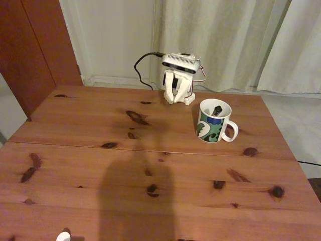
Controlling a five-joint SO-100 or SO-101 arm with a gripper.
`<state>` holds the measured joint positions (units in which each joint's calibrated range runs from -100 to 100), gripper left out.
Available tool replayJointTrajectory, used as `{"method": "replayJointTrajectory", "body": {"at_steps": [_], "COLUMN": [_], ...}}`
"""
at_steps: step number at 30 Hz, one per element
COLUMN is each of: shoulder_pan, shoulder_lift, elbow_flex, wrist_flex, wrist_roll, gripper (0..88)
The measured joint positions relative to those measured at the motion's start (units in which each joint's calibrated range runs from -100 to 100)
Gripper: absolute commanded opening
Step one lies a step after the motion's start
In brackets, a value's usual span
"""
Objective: Clean up the desk and place the pens and markers into the cup
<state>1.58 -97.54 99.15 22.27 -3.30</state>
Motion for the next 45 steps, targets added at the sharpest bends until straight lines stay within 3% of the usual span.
{"method": "replayJointTrajectory", "body": {"at_steps": [25, 45], "shoulder_pan": [0.0, 0.0], "shoulder_lift": [0.0, -0.17], "elbow_flex": [0.0, 0.0], "wrist_flex": [49.77, 54.42], "wrist_roll": [0.1, 0.1], "gripper": [0.9, 0.9]}}
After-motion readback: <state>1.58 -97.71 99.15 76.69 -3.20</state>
